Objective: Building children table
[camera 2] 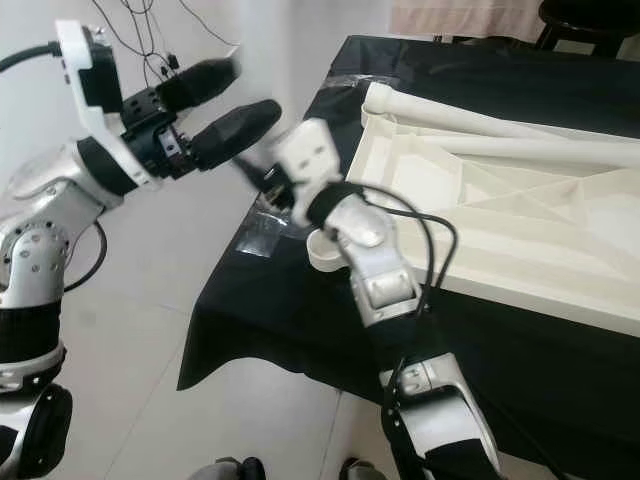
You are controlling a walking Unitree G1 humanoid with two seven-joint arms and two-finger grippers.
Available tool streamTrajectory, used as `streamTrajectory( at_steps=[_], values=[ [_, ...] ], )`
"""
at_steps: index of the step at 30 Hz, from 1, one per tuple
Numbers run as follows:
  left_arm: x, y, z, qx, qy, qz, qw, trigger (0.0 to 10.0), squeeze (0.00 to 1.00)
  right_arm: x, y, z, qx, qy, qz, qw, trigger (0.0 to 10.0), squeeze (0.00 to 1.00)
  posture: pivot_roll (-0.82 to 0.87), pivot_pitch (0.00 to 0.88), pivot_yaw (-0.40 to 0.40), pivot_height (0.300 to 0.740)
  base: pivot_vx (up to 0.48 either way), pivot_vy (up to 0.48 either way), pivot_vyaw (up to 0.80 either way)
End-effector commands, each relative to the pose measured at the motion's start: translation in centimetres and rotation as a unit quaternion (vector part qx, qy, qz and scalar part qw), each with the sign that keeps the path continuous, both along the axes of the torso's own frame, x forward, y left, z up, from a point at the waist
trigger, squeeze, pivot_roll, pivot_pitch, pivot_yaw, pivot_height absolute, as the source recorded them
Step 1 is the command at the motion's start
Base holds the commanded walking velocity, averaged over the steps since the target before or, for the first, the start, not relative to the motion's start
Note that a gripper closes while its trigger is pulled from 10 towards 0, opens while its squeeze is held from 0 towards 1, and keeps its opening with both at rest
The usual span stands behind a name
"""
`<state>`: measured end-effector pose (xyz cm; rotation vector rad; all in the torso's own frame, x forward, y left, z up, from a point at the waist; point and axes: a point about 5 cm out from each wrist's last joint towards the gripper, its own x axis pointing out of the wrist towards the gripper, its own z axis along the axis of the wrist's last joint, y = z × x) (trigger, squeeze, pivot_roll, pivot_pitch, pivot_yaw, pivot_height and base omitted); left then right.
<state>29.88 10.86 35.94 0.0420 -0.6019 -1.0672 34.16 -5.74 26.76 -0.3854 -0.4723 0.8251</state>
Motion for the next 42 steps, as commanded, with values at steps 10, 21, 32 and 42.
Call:
streamTrajectory(
  at_steps=[10,21,32,42],
  values=[
    [0.7,-1.0,0.1,0.019,-0.014,0.018,1.000,5.4,0.00,-1.9,3.2,-1.1,-0.057,-0.035,0.055,0.996,10.0,0.00,-0.03,0.123,0.069,0.740,0.000,0.000,0.00],
    [0.7,-0.5,0.7,-0.015,-0.010,0.022,1.000,0.0,0.00,-0.6,1.9,-1.3,-0.069,-0.032,-0.002,0.997,10.0,0.00,-0.03,0.127,0.063,0.740,0.000,0.000,0.00],
    [0.6,-0.6,-1.7,0.039,0.018,-0.039,0.998,0.0,0.00,0.3,0.9,-1.5,-0.033,0.050,0.019,0.998,10.0,1.00,-0.02,0.125,0.050,0.740,0.000,0.000,0.00],
    [-1.3,-1.0,-3.0,0.120,0.026,-0.194,0.973,0.0,0.00,-0.3,1.0,-0.9,-0.012,0.104,0.149,0.983,10.0,1.00,-0.01,0.105,0.046,0.740,0.000,0.000,0.00]
  ],
)
